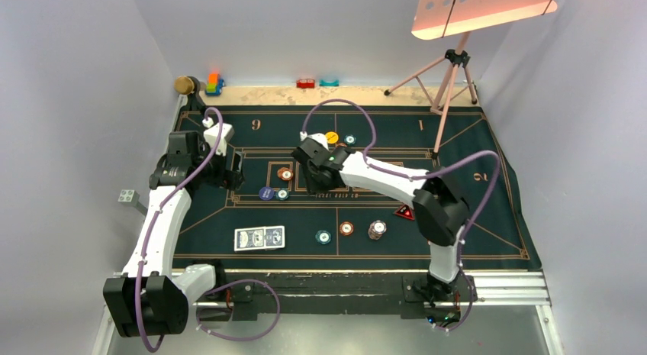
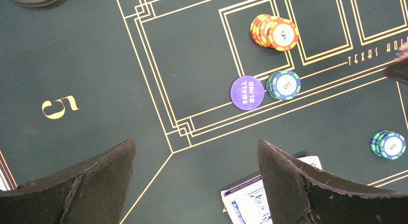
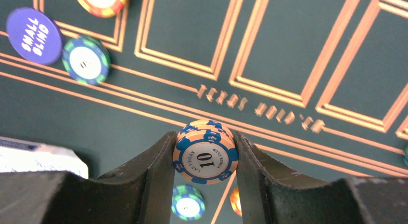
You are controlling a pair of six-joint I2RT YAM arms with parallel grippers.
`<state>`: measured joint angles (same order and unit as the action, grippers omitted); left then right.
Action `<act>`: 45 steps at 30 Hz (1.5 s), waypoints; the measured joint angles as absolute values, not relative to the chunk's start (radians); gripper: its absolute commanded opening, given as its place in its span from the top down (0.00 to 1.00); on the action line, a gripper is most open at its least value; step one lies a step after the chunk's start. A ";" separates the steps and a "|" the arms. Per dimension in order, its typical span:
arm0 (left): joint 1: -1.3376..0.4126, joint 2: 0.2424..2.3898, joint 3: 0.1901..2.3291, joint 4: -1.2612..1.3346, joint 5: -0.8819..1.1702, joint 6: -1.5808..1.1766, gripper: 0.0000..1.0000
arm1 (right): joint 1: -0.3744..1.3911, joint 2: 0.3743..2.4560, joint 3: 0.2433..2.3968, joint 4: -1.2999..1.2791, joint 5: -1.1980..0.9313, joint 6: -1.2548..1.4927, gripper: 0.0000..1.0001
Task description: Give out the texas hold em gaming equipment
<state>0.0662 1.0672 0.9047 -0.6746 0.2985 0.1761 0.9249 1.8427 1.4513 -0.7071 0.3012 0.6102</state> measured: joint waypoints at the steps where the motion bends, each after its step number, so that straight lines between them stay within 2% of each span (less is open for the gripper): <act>1: 0.066 1.067 0.905 -0.674 0.298 0.176 0.00 | 0.926 1.877 1.479 -0.691 0.296 0.598 0.99; 9: 0.066 1.067 0.905 -0.674 0.295 0.176 0.00 | 0.930 2.018 1.551 -0.565 0.262 0.513 0.96; 28: 0.066 1.063 0.901 -0.673 0.296 0.176 0.00 | 0.947 2.141 1.576 -0.390 0.222 0.438 0.95; 33: 0.066 1.062 0.901 -0.674 0.297 0.176 0.00 | 0.948 2.154 1.590 -0.388 0.221 0.430 0.89; 37: 0.066 1.061 0.901 -0.674 0.297 0.176 0.00 | 0.948 2.155 1.593 -0.390 0.221 0.428 0.89; 42: 0.066 1.059 0.901 -0.674 0.297 0.176 0.00 | 0.948 2.162 1.605 -0.402 0.221 0.427 0.73; 45: 0.066 1.055 0.901 -0.674 0.297 0.176 0.00 | 0.948 2.172 1.623 -0.413 0.221 0.426 0.71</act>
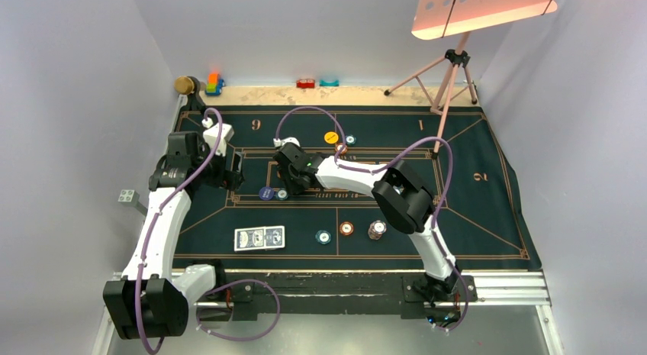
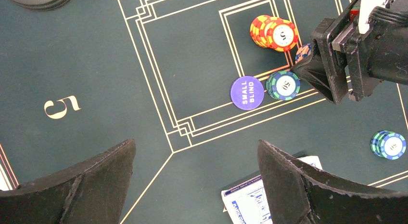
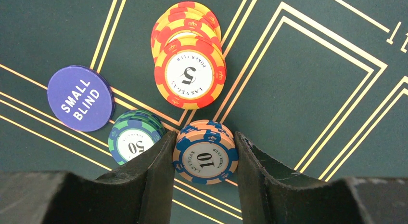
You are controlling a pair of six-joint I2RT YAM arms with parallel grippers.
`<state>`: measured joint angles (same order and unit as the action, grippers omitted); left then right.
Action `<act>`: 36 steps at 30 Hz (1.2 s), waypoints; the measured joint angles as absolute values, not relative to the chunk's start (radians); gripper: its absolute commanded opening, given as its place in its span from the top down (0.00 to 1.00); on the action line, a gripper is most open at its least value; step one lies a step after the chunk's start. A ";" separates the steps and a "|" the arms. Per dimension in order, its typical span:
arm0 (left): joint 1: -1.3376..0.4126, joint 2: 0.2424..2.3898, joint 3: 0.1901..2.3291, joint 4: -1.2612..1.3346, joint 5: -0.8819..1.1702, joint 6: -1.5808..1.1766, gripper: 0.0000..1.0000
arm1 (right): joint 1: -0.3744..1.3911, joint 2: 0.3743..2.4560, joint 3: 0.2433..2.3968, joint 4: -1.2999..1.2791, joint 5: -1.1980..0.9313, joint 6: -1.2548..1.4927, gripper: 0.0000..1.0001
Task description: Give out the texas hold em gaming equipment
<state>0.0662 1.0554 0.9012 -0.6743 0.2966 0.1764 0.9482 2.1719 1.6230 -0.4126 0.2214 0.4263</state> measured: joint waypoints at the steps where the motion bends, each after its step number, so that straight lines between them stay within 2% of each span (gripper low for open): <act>1: 0.066 1.054 0.901 -0.674 0.297 0.177 0.00 | 0.948 2.172 1.623 -0.413 0.221 0.427 0.68; 8: 0.066 1.052 0.901 -0.674 0.297 0.176 0.00 | 0.948 2.172 1.623 -0.413 0.219 0.426 0.44; 12: 0.066 1.052 0.901 -0.674 0.297 0.176 0.00 | 0.949 2.172 1.627 -0.414 0.218 0.425 0.40; 20: 0.066 1.048 0.901 -0.674 0.297 0.177 0.00 | 0.949 2.171 1.644 -0.448 0.219 0.418 0.40; 23: 0.066 1.047 0.901 -0.674 0.297 0.177 0.00 | 0.949 2.151 1.644 -0.479 0.231 0.409 0.31; 27: 0.066 1.047 0.901 -0.674 0.297 0.177 0.00 | 0.949 2.049 1.637 -0.542 0.266 0.403 0.20; 30: 0.066 1.047 0.901 -0.674 0.301 0.176 0.00 | 0.949 1.897 1.587 -0.572 0.294 0.414 0.14; 36: 0.066 1.047 0.901 -0.674 0.303 0.177 0.00 | 0.949 1.604 1.388 -0.658 0.368 0.512 0.11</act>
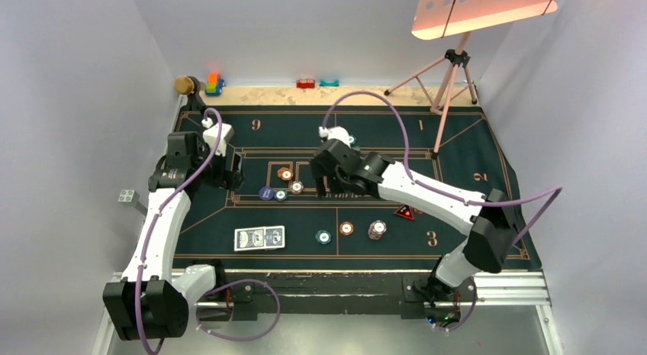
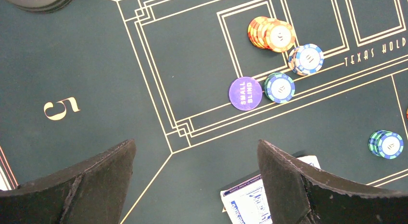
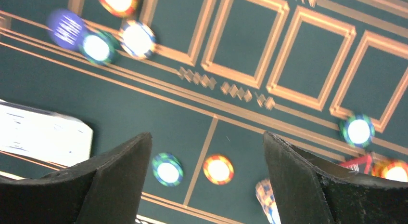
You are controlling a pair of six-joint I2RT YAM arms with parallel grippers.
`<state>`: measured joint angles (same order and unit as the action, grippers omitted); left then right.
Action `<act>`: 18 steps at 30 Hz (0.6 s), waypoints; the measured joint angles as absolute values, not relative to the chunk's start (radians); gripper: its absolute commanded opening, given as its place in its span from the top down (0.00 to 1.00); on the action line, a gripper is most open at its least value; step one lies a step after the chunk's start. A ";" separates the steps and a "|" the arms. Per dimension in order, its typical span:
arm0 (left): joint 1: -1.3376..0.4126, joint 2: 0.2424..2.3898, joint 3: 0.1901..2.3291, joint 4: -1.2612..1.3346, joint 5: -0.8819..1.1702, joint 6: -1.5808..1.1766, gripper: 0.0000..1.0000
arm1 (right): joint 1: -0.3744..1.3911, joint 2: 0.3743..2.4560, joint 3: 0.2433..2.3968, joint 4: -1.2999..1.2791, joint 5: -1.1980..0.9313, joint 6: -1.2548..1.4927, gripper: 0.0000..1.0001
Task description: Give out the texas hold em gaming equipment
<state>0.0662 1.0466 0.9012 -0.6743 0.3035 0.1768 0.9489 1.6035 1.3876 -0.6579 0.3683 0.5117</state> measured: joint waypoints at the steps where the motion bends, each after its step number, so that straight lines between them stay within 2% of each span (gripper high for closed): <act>1: 0.066 1.047 0.901 -0.674 0.304 0.177 0.00 | 0.949 1.576 1.348 -0.685 0.380 0.535 0.10; 7: 0.066 1.047 0.901 -0.674 0.304 0.177 0.00 | 0.948 1.494 1.130 -0.828 0.376 0.645 0.10; 18: 0.066 1.050 0.901 -0.674 0.308 0.177 0.00 | 0.948 1.336 0.980 -0.899 0.376 0.784 0.09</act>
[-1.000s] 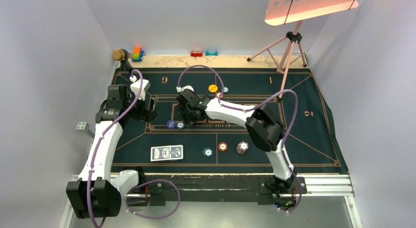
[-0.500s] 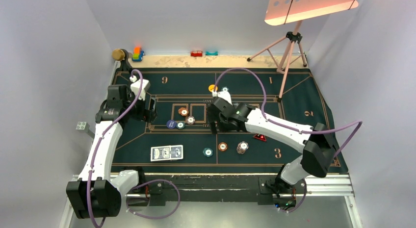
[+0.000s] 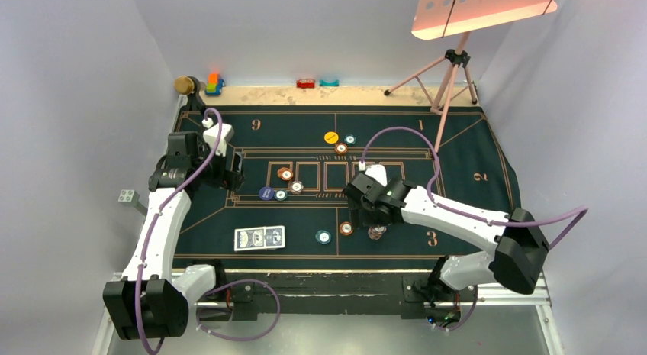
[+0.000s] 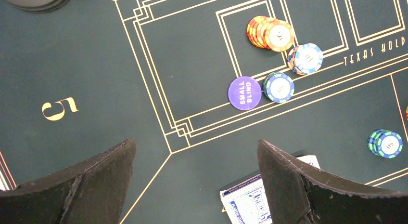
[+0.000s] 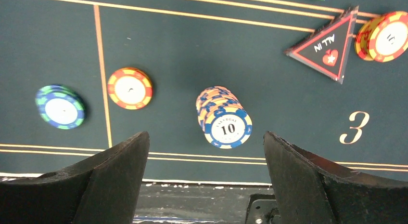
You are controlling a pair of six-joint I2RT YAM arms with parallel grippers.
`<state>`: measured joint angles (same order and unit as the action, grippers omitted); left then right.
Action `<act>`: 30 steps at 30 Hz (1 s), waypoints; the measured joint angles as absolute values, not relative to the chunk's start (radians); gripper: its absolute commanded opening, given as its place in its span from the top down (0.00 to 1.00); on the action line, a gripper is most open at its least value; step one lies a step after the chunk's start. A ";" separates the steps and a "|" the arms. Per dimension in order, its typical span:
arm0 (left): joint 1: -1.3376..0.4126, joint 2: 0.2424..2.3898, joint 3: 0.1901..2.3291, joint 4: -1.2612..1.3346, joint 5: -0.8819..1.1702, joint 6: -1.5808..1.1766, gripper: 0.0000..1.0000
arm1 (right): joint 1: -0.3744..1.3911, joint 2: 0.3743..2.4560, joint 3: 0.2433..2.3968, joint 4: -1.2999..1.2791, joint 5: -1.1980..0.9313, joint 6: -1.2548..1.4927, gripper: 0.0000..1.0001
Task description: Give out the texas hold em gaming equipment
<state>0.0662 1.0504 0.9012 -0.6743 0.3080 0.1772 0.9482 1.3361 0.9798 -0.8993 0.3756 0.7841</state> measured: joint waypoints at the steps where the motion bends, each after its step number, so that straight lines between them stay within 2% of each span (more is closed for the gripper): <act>1: 0.066 1.050 0.901 -0.674 0.308 0.177 0.00 | 0.948 1.338 0.962 -0.897 0.375 0.794 0.09; 9: 0.066 1.050 0.901 -0.675 0.308 0.177 0.00 | 0.924 1.354 0.861 -0.867 0.368 0.840 0.11; 20: 0.066 1.050 0.901 -0.675 0.308 0.177 0.00 | 0.854 1.352 0.820 -0.769 0.320 0.836 0.30; 30: 0.066 1.051 0.901 -0.674 0.308 0.177 0.00 | 0.836 1.356 0.794 -0.731 0.296 0.827 0.35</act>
<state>0.0662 1.0508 0.9012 -0.6743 0.3077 0.1772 0.8360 1.3556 0.7944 -0.7307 0.2958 0.8272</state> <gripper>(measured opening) 0.995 0.670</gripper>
